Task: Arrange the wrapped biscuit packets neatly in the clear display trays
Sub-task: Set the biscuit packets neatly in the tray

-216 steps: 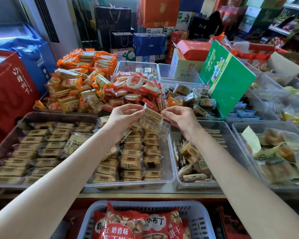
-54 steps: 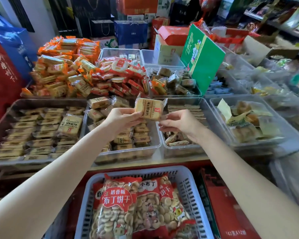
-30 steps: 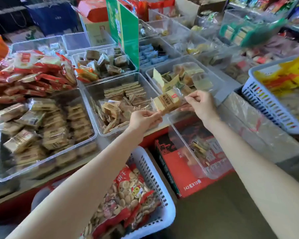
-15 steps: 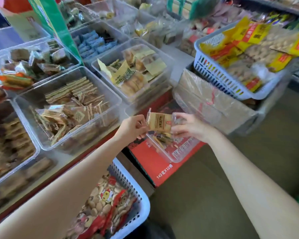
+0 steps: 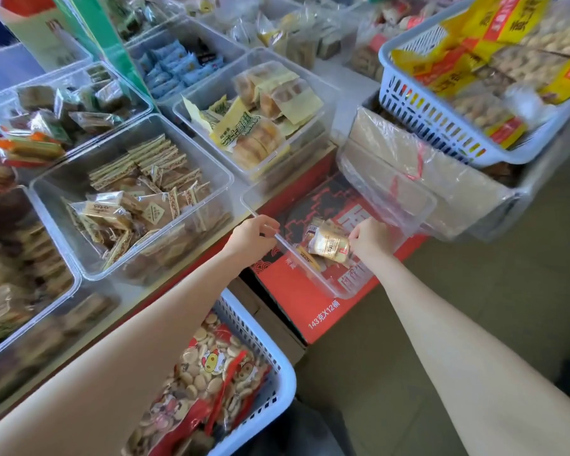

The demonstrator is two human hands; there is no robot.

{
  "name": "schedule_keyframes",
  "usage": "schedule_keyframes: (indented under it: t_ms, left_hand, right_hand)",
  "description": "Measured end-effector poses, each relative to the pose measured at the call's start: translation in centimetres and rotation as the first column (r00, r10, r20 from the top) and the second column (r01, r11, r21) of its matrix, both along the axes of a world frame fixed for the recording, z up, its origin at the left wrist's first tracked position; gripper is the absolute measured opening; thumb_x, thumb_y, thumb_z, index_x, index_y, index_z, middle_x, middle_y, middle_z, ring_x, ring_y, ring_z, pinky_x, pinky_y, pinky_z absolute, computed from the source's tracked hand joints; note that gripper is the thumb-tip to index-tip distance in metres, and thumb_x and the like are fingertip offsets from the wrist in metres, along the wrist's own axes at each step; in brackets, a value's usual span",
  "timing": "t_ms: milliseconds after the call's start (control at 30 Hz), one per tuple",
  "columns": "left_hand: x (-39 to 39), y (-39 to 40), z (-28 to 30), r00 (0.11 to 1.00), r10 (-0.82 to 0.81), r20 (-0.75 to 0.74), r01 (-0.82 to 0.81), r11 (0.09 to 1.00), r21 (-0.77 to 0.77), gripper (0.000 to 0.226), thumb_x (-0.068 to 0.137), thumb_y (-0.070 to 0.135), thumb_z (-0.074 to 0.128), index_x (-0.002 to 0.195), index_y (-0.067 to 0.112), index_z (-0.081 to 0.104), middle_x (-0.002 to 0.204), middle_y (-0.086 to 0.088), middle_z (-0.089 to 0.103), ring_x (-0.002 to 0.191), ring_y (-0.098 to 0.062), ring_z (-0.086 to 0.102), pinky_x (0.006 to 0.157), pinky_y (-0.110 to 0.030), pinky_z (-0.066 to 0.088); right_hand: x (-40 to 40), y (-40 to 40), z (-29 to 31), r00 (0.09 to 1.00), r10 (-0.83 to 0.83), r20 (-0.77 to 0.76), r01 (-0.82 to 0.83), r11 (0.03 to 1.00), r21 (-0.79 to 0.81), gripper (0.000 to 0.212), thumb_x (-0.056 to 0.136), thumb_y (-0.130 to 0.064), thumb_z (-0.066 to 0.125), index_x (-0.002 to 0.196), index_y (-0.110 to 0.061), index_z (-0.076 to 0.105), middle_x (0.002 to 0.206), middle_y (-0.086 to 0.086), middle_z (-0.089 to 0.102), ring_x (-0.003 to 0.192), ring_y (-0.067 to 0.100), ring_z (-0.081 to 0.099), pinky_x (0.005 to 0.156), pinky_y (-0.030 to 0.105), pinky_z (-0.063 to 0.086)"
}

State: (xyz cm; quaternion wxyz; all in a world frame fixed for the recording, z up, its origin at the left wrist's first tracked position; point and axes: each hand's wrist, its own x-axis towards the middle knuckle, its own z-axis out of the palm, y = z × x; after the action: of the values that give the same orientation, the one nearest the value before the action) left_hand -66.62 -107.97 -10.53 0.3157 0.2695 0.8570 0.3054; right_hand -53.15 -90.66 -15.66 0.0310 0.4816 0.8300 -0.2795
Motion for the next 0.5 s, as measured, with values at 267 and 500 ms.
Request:
schedule_keyframes:
  t_ms: [267,500]
  left_hand:
    - [-2.6,-6.7,0.1,0.985,0.164,-0.049,-0.166,0.985,-0.036,0.033,0.089,0.002,0.051,0.12,0.013,0.058,0.116,-0.002,0.064,0.094,-0.012,0.053,0.066,-0.02,0.043]
    - [-6.6,-20.8,2.1,0.92,0.332,-0.206,-0.346,0.938,-0.034,0.033,0.089,-0.001,0.048,0.119,0.008,0.057,0.11,-0.002,0.063,0.101,-0.019,0.059,0.084,-0.025,0.044]
  right_hand:
    - [-3.4,-4.1,1.2,0.992,0.125,-0.034,-0.126,0.992,-0.011,0.037,0.092,-0.002,0.049,0.128,-0.01,0.053,0.119,0.014,0.062,0.109,0.031,0.057,0.085,0.036,0.046]
    - [-17.1,-15.6,6.4,0.813,0.484,-0.324,-0.517,0.856,-0.017,0.028,0.092,-0.004,0.043,0.114,-0.012,0.059,0.1,0.014,0.068,0.089,0.029,0.065,0.076,0.037,0.053]
